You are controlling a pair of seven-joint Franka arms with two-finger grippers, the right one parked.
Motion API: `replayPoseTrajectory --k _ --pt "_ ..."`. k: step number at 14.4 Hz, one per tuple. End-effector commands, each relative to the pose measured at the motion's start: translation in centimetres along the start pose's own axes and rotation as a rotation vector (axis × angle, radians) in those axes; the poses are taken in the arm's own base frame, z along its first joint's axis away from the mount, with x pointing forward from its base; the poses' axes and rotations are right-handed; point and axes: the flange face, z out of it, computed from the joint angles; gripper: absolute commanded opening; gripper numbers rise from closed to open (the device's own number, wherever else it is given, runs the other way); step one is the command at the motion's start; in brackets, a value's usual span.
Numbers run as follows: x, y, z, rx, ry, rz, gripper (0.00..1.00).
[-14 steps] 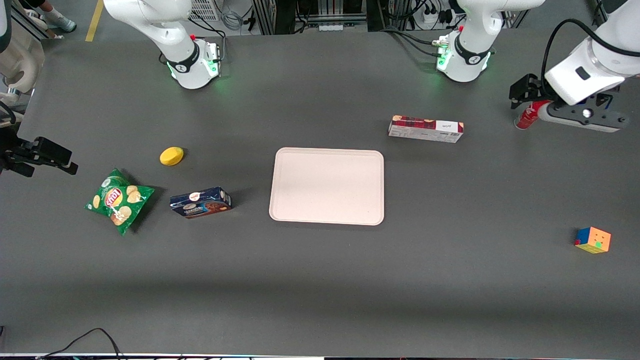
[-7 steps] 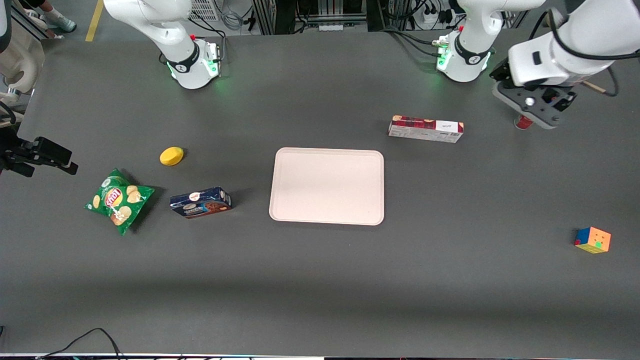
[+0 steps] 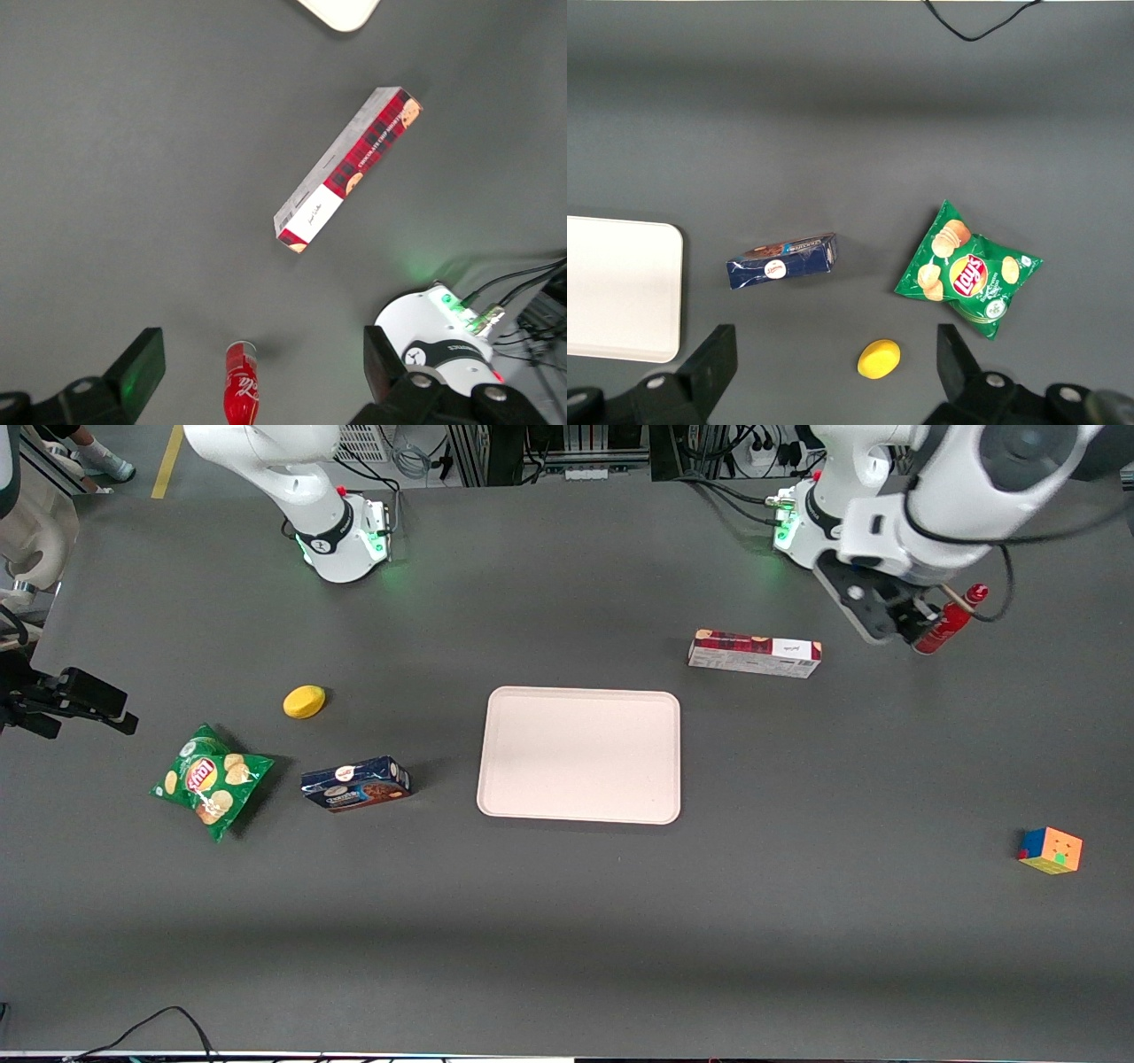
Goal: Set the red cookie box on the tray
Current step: 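Move the open left gripper over the red plaid cookie box, then lower the left gripper and close it on the cookie box's end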
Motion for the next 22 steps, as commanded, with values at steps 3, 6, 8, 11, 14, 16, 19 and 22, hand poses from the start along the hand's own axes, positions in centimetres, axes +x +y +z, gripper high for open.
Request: replayPoseTrajectory --k 3,6,8,11,14,16,19,22 --pt "1.1 8.9 3.7 0.068 0.005 0.145 1.0" --pt "1.6 10.0 5.1 0.038 0.017 0.199 1.0" --pt "1.4 10.1 7.9 0.052 0.06 0.269 1.0" --pt "1.1 9.0 12.9 0.087 0.111 0.359 1.0" --pt "0.8 8.3 16.9 0.144 0.157 0.393 1.0" --pt "0.7 7.8 19.6 0.179 0.178 0.428 1.0" --pt "0.8 7.7 22.8 0.207 0.194 0.445 1.0" --pt "1.9 8.4 25.1 0.216 0.195 0.484 1.0"
